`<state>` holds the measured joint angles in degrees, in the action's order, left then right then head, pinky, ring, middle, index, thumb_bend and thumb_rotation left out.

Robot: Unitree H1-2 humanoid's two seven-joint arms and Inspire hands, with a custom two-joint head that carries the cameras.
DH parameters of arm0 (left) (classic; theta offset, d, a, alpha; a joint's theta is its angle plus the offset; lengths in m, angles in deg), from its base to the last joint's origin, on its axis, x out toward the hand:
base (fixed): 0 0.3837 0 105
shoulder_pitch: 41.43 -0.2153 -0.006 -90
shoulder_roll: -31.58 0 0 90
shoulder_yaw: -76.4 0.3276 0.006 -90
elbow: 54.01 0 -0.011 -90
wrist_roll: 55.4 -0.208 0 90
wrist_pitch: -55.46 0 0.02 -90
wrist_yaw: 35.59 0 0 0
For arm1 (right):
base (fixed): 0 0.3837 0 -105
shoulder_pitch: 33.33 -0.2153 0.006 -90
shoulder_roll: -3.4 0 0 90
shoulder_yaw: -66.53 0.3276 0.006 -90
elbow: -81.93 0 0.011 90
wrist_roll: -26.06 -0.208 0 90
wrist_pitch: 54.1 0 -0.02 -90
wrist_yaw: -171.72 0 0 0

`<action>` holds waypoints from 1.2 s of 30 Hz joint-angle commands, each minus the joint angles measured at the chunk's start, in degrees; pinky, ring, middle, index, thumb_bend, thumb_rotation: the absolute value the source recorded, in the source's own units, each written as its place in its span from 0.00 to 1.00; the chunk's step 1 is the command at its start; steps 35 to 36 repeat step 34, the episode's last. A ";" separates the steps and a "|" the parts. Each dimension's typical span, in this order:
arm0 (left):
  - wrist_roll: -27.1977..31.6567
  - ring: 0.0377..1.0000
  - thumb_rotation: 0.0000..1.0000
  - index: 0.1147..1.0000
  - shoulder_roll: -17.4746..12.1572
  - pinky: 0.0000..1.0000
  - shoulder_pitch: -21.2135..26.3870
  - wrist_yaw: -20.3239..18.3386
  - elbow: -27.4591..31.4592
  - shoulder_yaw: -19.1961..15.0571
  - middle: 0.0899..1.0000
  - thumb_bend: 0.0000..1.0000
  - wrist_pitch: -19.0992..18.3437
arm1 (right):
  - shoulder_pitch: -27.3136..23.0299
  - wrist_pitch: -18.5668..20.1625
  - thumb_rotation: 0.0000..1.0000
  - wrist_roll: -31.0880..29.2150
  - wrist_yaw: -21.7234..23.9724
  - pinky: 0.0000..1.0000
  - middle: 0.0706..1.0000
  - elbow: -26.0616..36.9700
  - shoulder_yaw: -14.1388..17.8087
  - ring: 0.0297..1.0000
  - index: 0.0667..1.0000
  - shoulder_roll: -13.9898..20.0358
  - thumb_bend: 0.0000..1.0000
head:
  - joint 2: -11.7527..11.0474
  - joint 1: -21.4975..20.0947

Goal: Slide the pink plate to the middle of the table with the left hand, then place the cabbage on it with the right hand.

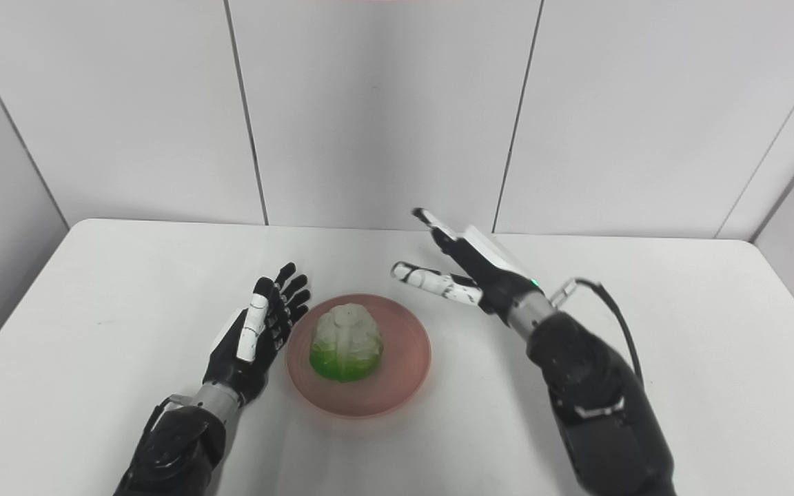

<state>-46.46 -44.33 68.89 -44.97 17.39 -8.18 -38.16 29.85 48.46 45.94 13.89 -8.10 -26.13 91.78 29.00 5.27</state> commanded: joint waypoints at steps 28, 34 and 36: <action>-11.59 1.00 1.00 1.00 2.35 0.98 -4.81 8.29 0.14 0.44 1.00 0.73 5.43 | 8.46 -16.81 1.00 -23.10 -14.00 1.00 1.00 -13.52 7.32 1.00 1.00 -8.63 0.45 | -1.56 1.66; -11.99 0.98 1.00 0.97 2.61 0.91 -6.42 8.92 2.46 0.30 0.99 0.69 6.93 | 8.79 -18.31 1.00 -22.59 -14.57 1.00 1.00 -15.58 6.41 1.00 1.00 -8.50 0.41 | -1.41 2.09; -11.99 0.98 1.00 0.97 2.61 0.91 -6.42 8.92 2.46 0.30 0.99 0.69 6.93 | 8.79 -18.31 1.00 -22.59 -14.57 1.00 1.00 -15.58 6.41 1.00 1.00 -8.50 0.41 | -1.41 2.09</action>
